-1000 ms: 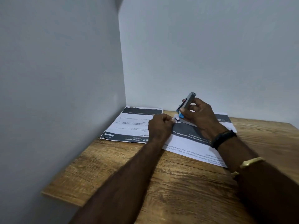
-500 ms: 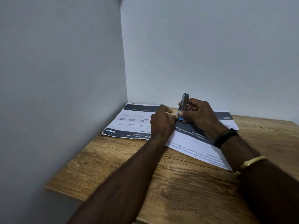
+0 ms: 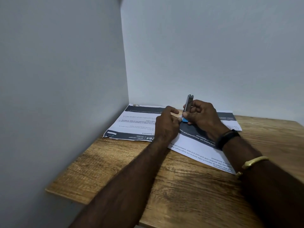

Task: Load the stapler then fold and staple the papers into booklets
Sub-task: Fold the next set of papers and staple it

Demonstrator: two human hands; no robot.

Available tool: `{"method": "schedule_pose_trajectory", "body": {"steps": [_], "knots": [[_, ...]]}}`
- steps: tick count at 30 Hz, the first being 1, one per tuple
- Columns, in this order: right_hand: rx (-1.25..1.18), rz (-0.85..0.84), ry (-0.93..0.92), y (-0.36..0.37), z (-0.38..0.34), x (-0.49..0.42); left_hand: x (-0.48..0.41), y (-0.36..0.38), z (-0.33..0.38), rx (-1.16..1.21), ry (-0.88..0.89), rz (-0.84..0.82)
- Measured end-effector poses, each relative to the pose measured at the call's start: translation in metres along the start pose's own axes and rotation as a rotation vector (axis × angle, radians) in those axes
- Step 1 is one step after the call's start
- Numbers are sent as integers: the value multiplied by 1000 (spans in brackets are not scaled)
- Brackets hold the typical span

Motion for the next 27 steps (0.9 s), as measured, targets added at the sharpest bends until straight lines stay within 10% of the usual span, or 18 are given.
{"method": "schedule_pose_trajectory", "body": {"steps": [15, 27], "knots": [[298, 200, 7, -29, -25, 10, 0, -5, -6, -60, -77, 21], [879, -218, 370, -45, -27, 63, 1, -14, 1, 61, -86, 157]]}}
Point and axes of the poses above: each hand's wrist, its own x-axis away from the middle knuckle, its own y-axis out of the palm, z = x × y, the point moved 8 cm from there along -x, towards the middle knuckle, and after that the axes turned 11 degrees about -y, right-handed, at the moved point
